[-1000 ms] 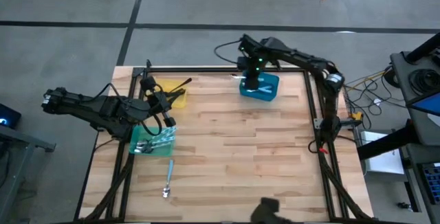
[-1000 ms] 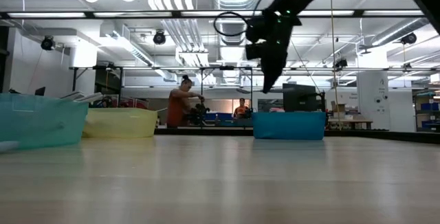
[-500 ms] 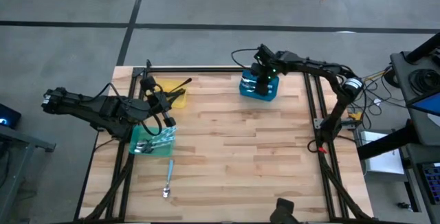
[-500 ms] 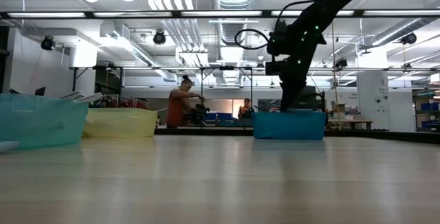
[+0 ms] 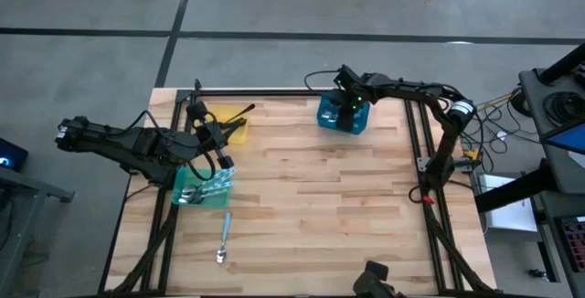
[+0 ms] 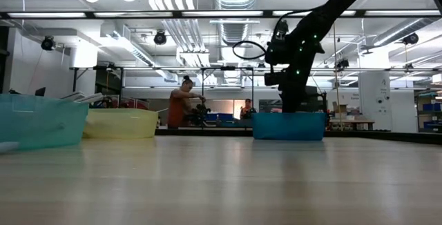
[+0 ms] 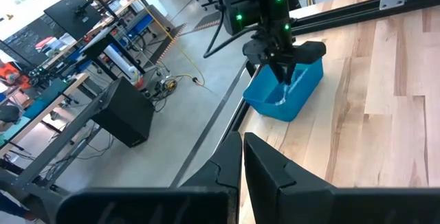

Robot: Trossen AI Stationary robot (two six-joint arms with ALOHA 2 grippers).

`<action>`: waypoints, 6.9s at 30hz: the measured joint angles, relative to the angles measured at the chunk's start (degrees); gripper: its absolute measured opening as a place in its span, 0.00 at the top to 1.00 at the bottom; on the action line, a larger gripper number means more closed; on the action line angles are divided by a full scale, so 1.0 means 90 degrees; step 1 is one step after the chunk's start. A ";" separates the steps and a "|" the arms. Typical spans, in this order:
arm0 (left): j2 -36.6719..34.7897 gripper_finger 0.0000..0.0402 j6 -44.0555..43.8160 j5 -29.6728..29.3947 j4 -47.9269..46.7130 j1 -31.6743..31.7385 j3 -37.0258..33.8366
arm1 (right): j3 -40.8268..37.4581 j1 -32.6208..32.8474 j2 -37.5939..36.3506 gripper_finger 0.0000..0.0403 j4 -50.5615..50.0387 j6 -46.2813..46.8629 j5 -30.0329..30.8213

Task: Sort silverware by color (type)
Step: Put the blue spoon into the blue bin, then adjust the black spoon into the yellow bin, then put the blue spoon into the blue bin

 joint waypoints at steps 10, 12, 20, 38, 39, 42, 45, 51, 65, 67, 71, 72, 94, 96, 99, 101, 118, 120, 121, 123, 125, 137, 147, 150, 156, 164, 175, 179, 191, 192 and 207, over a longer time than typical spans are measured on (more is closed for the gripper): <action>0.0088 1.00 -0.0517 0.0088 0.0015 0.0012 0.0000 | 0.0002 -0.0002 -0.0208 0.74 -0.0095 0.0265 0.0004; 0.0216 1.00 -0.0527 0.0232 0.0056 0.0079 0.0000 | 0.0002 -0.0001 -0.0348 0.73 -0.0115 0.0380 0.0000; 0.0860 1.00 -0.0203 0.2280 0.0187 0.1768 0.0015 | -0.0232 0.0166 -0.1016 0.79 0.0668 0.0667 -0.0232; 0.3215 1.00 0.0406 0.5963 -0.1437 0.6650 0.0444 | -0.0932 0.0418 -0.1453 0.84 0.2744 0.0776 -0.0399; 0.3343 1.00 0.0438 0.5940 -0.1513 0.6649 0.0496 | -0.0922 0.0418 -0.1453 0.84 0.2748 0.0777 -0.0397; 0.3615 0.98 0.0617 0.5886 -0.1655 0.6647 0.0624 | -0.0920 0.0418 -0.1451 0.84 0.2741 0.0758 -0.0397; 0.3721 0.93 0.0724 0.5850 -0.1717 0.6649 0.0691 | -0.0920 0.0420 -0.1451 0.84 0.2743 0.0782 -0.0397; 0.3721 0.79 0.1010 0.5838 -0.1736 0.6659 0.0658 | -0.0920 0.0420 -0.1451 0.82 0.2741 0.0825 -0.0397; 0.3843 0.72 0.1005 0.5841 -0.1579 0.6657 0.0425 | -0.0920 0.0418 -0.1443 0.82 0.2651 0.0796 -0.0397; 0.3949 0.72 0.1005 0.5841 -0.1523 0.6657 0.0425 | -0.0920 0.0418 -0.1443 0.81 0.2648 0.0752 -0.0397; 0.4213 0.72 0.1007 0.5841 -0.1456 0.6657 0.0423 | -0.0920 0.0418 -0.1443 0.82 0.2644 0.0702 -0.0397; 0.4271 0.72 0.1011 0.5841 -0.1443 0.6657 0.0420 | -0.0920 0.0418 -0.1443 0.83 0.2643 0.0692 -0.0397; 0.4493 0.98 0.0879 0.5782 -0.1519 0.6652 0.0565 | -0.0920 0.0418 -0.1443 0.83 0.2636 0.0655 -0.0397; 0.4490 0.99 0.0834 0.5782 -0.1651 0.6652 0.0702 | -0.0920 0.0418 -0.1442 0.82 0.2636 0.0655 -0.0396; 0.4477 0.99 0.0804 0.5780 -0.2069 0.6649 0.1020 | -0.0920 0.0418 -0.1441 0.81 0.2634 0.0655 -0.0396; 0.4471 0.99 0.0780 0.5780 -0.2418 0.6645 0.1272 | -0.0920 0.0418 -0.1442 0.81 0.2629 0.0655 -0.0395; 0.4839 0.99 0.0527 0.4770 -0.5820 0.6633 0.2444 | -0.0920 0.0418 -0.1441 0.81 0.2473 0.0631 -0.0397; 0.5026 0.99 0.0633 0.4761 -0.5919 0.6622 0.2439 | -0.0920 0.0418 -0.1441 0.81 0.2473 0.0629 -0.0396; 0.5130 0.99 0.0702 0.4761 -0.6028 0.6610 0.2446 | -0.0920 0.0418 -0.1441 0.82 0.2471 0.0628 -0.0395; 0.5349 0.99 0.0812 0.4760 -0.6207 0.6600 0.2512 | -0.0920 0.0418 -0.1441 0.82 0.2463 0.0628 -0.0396; 0.5518 0.99 0.0884 0.4762 -0.6247 0.6598 0.2651 | -0.0920 0.0418 -0.1441 0.83 0.2446 0.0631 -0.0397; 0.6168 0.99 0.1013 0.4777 -0.6350 0.6591 0.3123 | -0.0920 0.0418 -0.1441 0.80 0.2217 0.0567 -0.0395; 0.6367 0.99 0.0523 0.4784 -0.6251 0.6581 0.3186 | -0.0920 0.0418 -0.1441 0.83 0.2194 0.0502 -0.0395; 0.6487 0.99 0.0511 0.4784 -0.6196 0.6570 0.3186 | -0.0920 0.0418 -0.1441 0.83 0.2192 0.0495 -0.0395; 0.6664 0.99 0.0505 0.4788 -0.6067 0.6567 0.3186 | -0.0920 0.0418 -0.1441 0.81 0.2160 0.0490 -0.0395; 0.6671 0.99 0.0585 0.4789 -0.5779 0.6564 0.3186 | -0.0920 0.0418 -0.1441 0.82 0.2160 0.0490 -0.0395; 0.6671 0.99 0.0545 0.4796 -0.5449 0.6564 0.3186 | -0.0920 0.0418 -0.1441 0.81 0.2133 0.0488 -0.0395; 0.6671 0.97 0.0544 0.4796 -0.5435 0.6566 0.3185 | -0.0920 0.0418 -0.1441 0.80 0.2101 0.0488 -0.0395; 0.6671 0.90 0.0546 0.4794 -0.5440 0.6564 0.3184 | -0.0920 0.0418 -0.1441 0.81 0.1971 0.0490 -0.0395; 0.6671 0.90 0.0544 0.4794 -0.5440 0.6564 0.3184 | -0.0920 0.0418 -0.1441 0.81 0.1971 0.0490 -0.0395; 0.5096 0.89 -0.1094 0.4831 -0.6043 0.5651 0.3710 | -0.0923 0.0686 -0.1504 0.83 0.1553 0.1324 -0.0396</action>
